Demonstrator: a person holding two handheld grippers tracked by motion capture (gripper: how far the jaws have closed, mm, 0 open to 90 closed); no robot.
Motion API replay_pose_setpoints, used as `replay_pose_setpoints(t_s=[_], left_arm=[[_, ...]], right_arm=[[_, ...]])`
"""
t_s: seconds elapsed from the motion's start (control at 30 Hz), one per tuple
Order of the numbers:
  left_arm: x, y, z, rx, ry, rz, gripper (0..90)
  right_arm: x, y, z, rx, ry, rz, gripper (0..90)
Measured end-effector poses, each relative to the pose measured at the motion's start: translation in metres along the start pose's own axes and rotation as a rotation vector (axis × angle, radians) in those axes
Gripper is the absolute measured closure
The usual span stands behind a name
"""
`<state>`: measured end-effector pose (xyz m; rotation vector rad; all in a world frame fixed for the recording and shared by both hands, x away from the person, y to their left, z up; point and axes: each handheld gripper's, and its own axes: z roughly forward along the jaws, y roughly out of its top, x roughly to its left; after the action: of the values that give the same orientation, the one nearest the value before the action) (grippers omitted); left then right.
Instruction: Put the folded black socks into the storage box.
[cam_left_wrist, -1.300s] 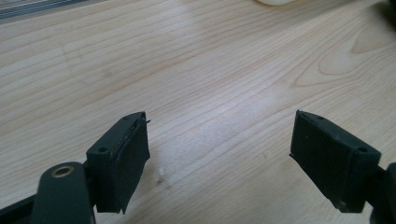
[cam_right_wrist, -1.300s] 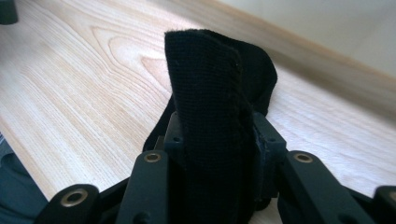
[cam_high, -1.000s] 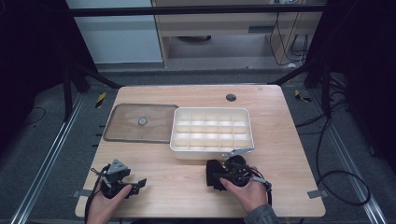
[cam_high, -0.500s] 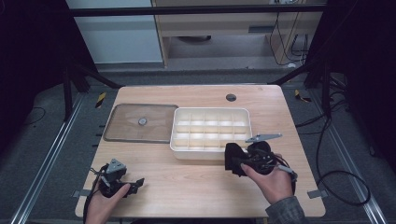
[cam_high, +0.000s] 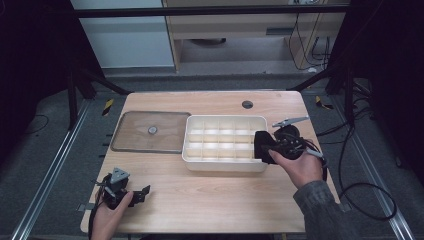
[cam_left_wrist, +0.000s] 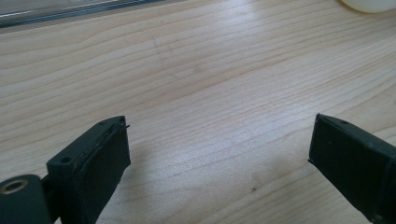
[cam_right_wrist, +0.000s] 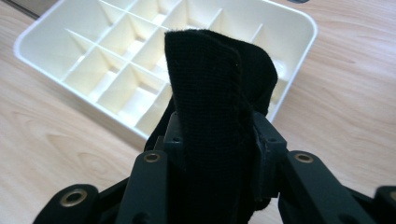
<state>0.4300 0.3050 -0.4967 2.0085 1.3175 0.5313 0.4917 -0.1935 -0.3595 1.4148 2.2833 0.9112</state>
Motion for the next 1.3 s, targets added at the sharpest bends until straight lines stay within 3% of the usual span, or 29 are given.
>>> replay_pose_setpoints(t_s=[0.1,0.43,0.67,1.0,1.3], left_arm=[[0.001,0.0,0.001,0.001,0.023,0.01,4.7],[0.002,-0.003,0.002,0.013,0.02,0.003,4.7],[0.003,-0.005,0.004,0.025,0.036,0.005,4.7],[0.005,-0.007,0.005,0.03,0.046,-0.008,3.9],[0.003,-0.008,0.006,0.028,0.055,0.005,2.8]], right_arm=[[-0.004,0.007,0.002,0.001,-0.019,-0.004,65.0],[-0.011,0.021,0.016,0.047,-0.062,-0.048,64.9],[-0.016,0.025,0.027,0.068,-0.074,-0.04,64.8],[-0.011,0.024,0.036,0.088,-0.078,-0.049,64.7],[-0.006,0.024,0.041,0.097,-0.079,-0.065,64.7]])
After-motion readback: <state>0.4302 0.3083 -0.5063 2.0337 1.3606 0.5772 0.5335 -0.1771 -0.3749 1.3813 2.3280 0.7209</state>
